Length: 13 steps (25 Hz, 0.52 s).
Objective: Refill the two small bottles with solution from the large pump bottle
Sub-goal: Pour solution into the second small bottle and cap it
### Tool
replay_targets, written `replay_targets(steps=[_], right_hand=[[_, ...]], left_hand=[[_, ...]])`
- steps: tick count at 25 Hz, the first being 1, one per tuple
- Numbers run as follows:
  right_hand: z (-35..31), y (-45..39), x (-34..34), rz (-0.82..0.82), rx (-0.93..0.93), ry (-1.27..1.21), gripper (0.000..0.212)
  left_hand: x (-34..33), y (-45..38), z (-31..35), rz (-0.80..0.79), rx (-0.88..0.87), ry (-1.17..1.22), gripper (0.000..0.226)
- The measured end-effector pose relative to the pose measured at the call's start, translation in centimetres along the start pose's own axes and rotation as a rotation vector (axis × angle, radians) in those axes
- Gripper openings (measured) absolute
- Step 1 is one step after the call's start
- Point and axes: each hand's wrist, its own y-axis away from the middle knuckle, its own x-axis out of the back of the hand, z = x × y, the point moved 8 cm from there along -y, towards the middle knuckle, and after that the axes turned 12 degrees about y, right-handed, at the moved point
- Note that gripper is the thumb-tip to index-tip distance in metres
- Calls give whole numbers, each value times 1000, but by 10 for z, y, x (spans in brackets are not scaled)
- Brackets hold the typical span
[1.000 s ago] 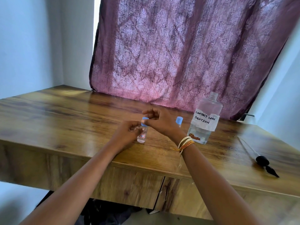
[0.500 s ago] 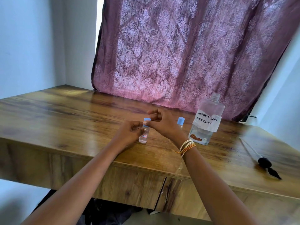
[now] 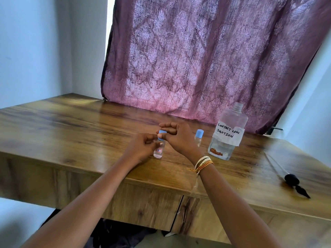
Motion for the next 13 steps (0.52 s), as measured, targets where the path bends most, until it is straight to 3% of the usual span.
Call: replay_targets(steps=[3,8,13], right_hand=[[2,1,2,29,4,-37,32],[32,21,-21,-171,-90,-85,69],[45,27,-29,-80,-94,117,52]], left_hand=[[2,1,4,29,-23,-27,19],[3,5,13,56,-71,-102,28],[4,6,14,97,-45,-179,28]])
